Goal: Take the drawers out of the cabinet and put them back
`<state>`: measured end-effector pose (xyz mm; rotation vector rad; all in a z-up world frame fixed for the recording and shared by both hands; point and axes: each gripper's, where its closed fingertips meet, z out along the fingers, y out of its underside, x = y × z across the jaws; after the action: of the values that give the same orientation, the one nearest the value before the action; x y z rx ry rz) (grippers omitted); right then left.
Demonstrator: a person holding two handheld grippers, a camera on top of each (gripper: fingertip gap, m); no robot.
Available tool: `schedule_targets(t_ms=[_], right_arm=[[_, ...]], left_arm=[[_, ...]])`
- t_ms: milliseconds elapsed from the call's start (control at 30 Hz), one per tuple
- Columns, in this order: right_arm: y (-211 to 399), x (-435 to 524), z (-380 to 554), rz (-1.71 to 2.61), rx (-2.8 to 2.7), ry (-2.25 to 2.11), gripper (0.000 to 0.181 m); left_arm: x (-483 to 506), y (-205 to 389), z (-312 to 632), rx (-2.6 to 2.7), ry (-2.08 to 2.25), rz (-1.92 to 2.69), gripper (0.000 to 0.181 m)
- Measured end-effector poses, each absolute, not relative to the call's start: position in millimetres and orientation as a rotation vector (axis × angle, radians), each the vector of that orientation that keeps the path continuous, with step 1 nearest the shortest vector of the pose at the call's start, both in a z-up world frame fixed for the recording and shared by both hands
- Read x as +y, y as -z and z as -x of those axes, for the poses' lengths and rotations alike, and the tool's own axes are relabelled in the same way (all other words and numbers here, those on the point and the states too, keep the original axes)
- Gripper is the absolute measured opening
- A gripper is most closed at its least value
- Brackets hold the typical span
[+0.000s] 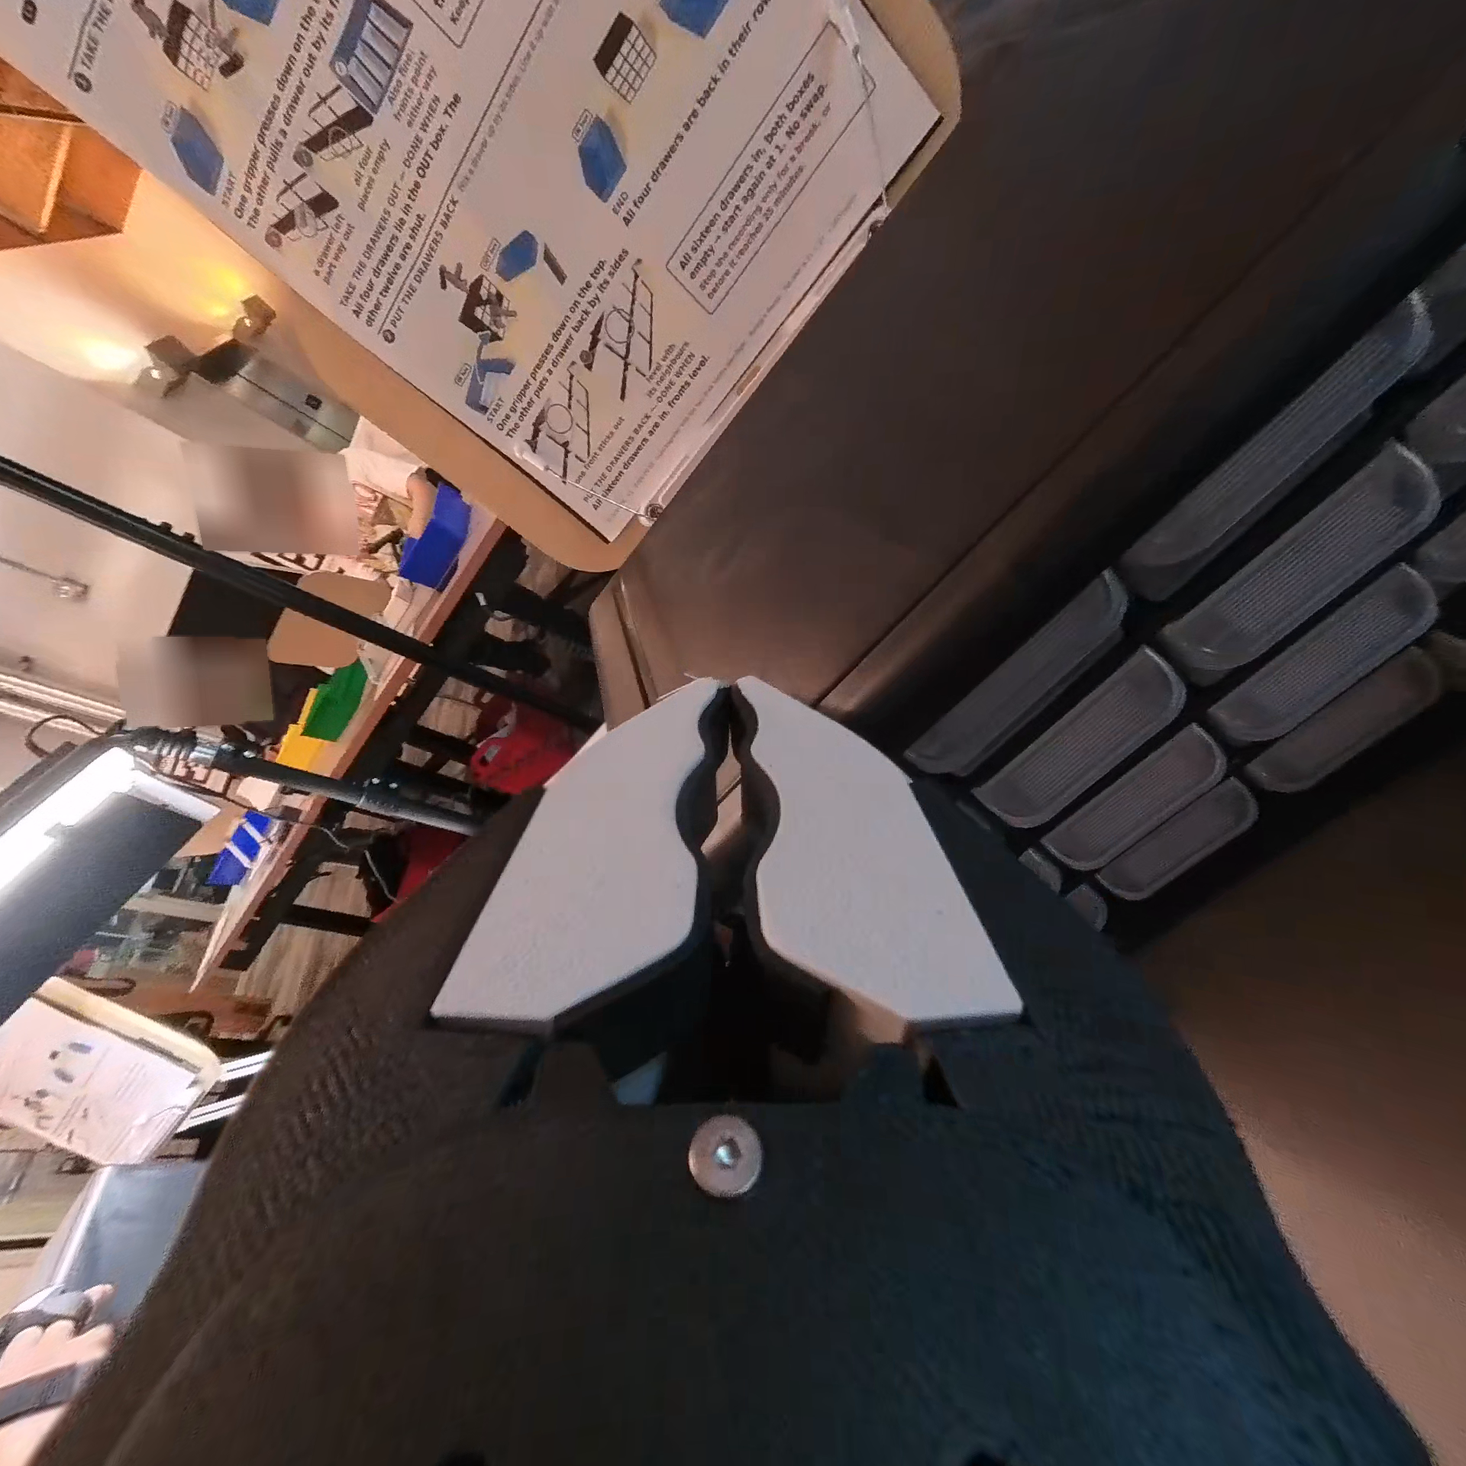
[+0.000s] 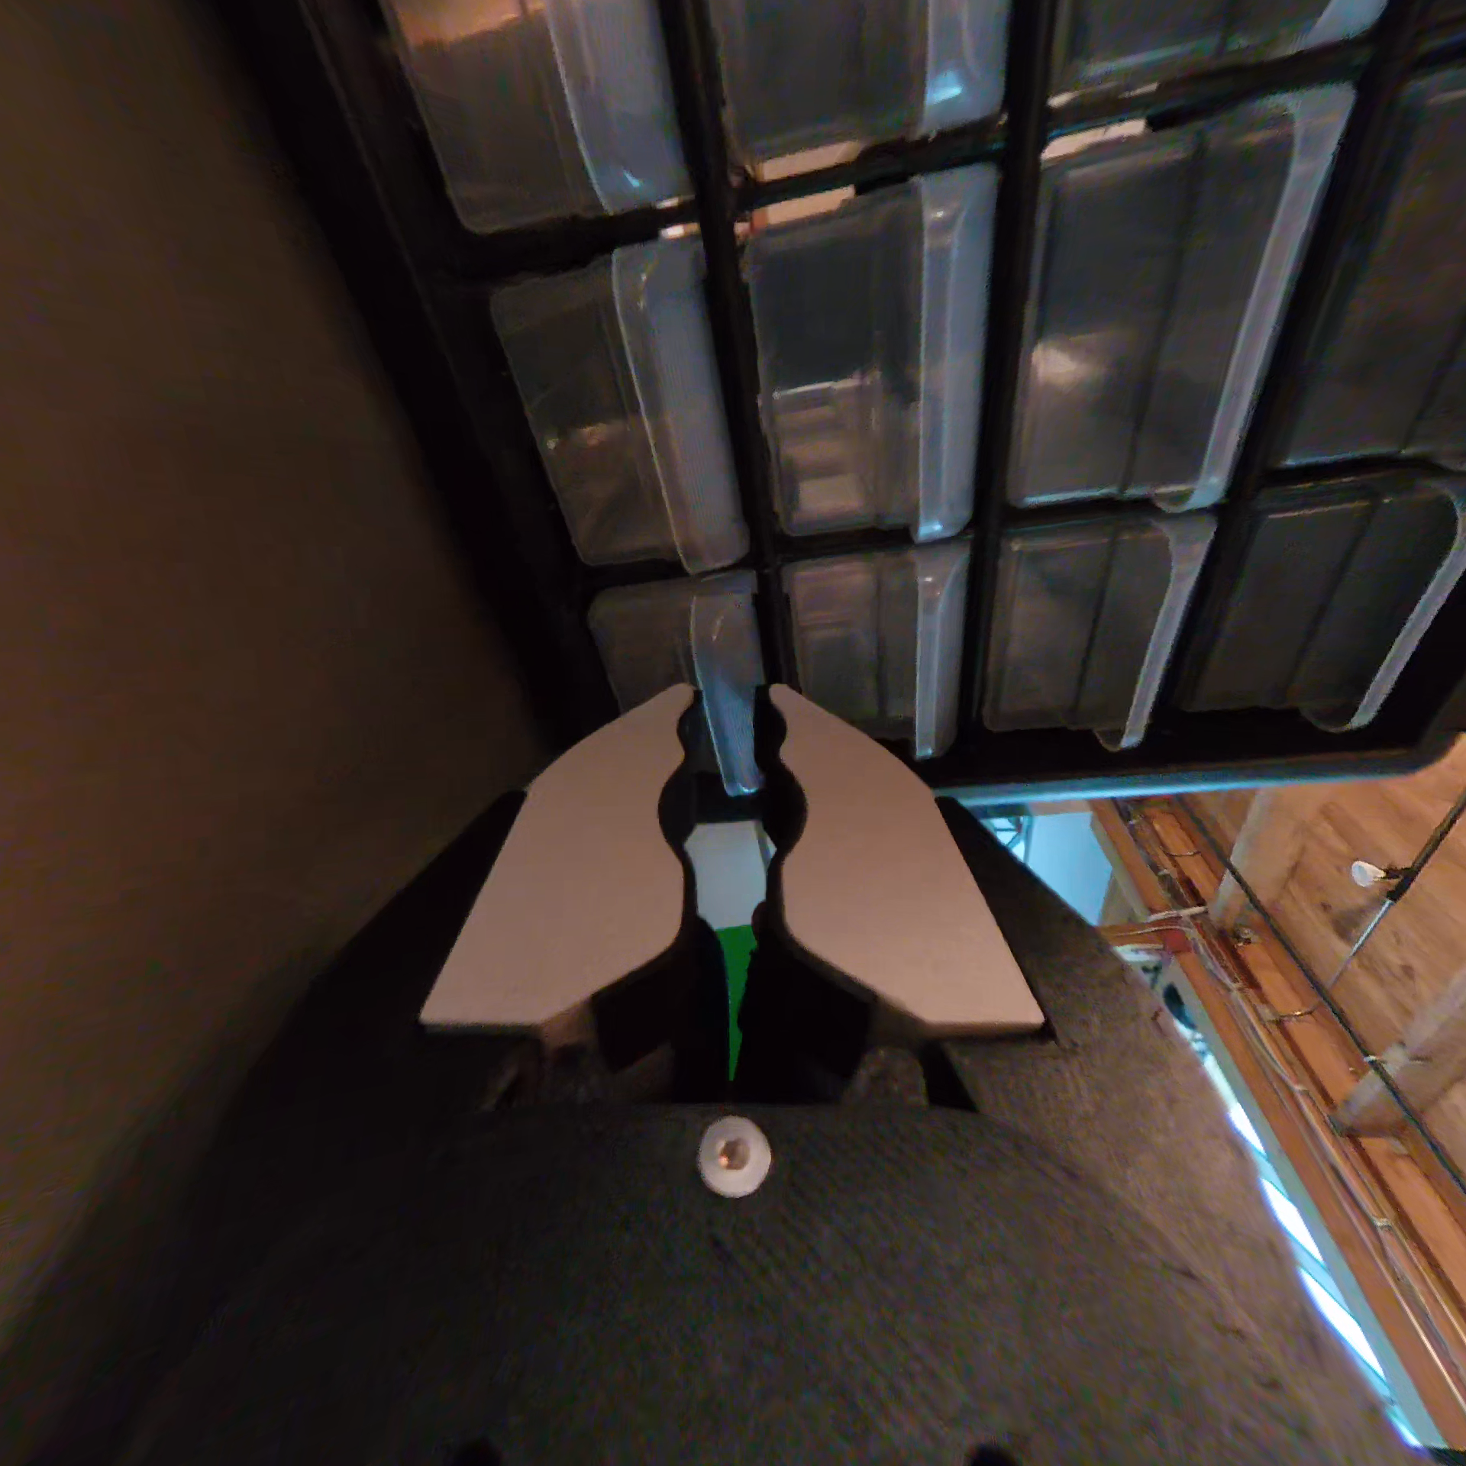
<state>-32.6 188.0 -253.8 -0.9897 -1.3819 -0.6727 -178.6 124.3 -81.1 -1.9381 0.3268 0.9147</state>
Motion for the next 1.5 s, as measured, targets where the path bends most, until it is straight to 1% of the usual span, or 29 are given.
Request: schedule_targets(t_ms=[333, 367, 467, 500, 533, 700, 767, 833, 867, 1500], right_arm=[[253.9, 153.7, 17.0, 1.029, -1.408, 0.576, 0.015], [254.1, 149.1, 19.6, 1.027, -1.412, 0.536, 0.024], [261.2, 145.6, 25.4, 1.113, -1.425, 0.411, 0.058], [264.2, 148.7, 24.6, 1.141, -1.429, 0.407, 0.065], [266.3, 152.1, 24.0, 1.149, -1.432, 0.414, 0.067], [269.3, 171.8, 25.9, 1.132, -1.443, 0.551, 0.063], [270.0, 177.9, 25.3, 1.122, -1.442, 0.607, 0.058], [270.4, 180.4, 23.5, 1.111, -1.440, 0.635, 0.046], [271.0, 180.8, 22.6, 1.101, -1.451, 0.654, 0.045], [271.7, 154.2, 6.2, 1.092, -1.519, 0.649, 0.042]], left_arm=[[123.5, 82.2, 177.5, 0.301, -0.816, 1.912, 0.001], [123.2, 82.2, 177.5, 0.304, -0.816, 1.910, 0.001], [122.9, 81.7, 177.4, 0.310, -0.838, 1.901, 0.001], [122.9, 81.5, 177.5, 0.312, -0.850, 1.898, 0.001], [122.9, 81.3, 177.5, 0.315, -0.864, 1.894, 0.001], [122.7, 80.9, 177.6, 0.328, -0.903, 1.898, 0.001], [122.8, 81.0, 177.6, 0.326, -0.897, 1.899, 0.001], [122.9, 81.0, 177.6, 0.321, -0.883, 1.895, 0.001], [122.8, 81.2, 177.6, 0.317, -0.874, 1.894, 0.001], [122.6, 80.4, 177.6, 0.324, -0.910, 1.881, 0.001]])
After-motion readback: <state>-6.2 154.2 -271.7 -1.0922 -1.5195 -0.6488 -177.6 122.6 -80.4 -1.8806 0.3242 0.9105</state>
